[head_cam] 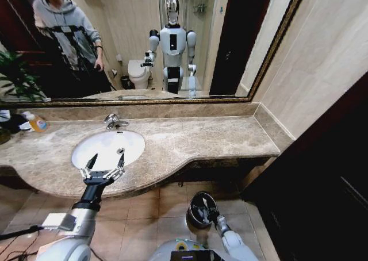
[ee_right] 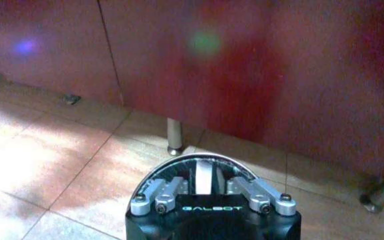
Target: Pick up the trash from the sink and place it in the trash bin.
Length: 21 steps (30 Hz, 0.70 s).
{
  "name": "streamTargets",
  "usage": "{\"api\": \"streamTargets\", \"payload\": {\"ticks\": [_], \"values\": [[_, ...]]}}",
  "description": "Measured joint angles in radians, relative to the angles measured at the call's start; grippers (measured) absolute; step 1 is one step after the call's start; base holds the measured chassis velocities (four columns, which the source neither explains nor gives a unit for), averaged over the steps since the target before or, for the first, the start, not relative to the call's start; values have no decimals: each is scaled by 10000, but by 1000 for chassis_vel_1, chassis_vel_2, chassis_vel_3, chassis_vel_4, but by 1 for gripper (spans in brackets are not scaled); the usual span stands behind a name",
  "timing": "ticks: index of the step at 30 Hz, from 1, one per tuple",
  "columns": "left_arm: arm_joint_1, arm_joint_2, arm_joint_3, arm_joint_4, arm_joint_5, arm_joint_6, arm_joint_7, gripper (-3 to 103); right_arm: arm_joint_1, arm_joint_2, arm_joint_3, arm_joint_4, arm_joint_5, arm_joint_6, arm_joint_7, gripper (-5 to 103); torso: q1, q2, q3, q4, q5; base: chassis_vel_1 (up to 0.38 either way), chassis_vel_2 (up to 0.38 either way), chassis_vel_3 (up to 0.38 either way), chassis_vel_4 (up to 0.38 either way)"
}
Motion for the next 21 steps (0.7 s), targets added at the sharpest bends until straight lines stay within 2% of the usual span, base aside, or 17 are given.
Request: {"api": "streamTargets", "payload": {"ticks": [2,6,7,8,11,14,15,18,20,21], "values": [[0,0,0,0,0,0,0,100,-30,-23,-7,40,-60,18,5,31,0,0,0,0,0,0,0,0,0],[1,0,0,0,0,0,0,100,-88,-63,1,53,-319,424,214,52,0,0,0,0,0,0,0,0,0],[1,0,0,0,0,0,0,100,-88,-63,1,53,-319,424,214,52,0,0,0,0,0,0,0,0,0],[1,0,0,0,0,0,0,100,-115,-63,17,73,-323,466,255,58,0,0,0,0,-1,0,0,0,0],[0,0,0,0,0,0,0,100,-190,-78,21,114,-323,510,265,63,0,0,0,0,0,0,0,0,0],[0,0,0,0,0,0,0,100,-275,-104,23,148,-321,546,263,80,0,0,0,0,0,0,0,0,0],[0,0,0,0,0,0,0,100,-275,-104,23,148,-321,546,263,80,0,0,0,0,0,0,0,0,0],[0,0,0,0,0,0,0,100,-410,-133,21,201,-350,399,247,95,0,0,0,0,0,0,0,0,0],[0,0,0,0,0,0,0,100,-438,-145,21,205,-354,370,244,95,0,0,0,0,-1,0,0,0,0],[0,0,0,0,0,0,0,100,-493,-169,20,209,-356,346,238,100,0,0,0,0,0,0,0,0,0]]}}
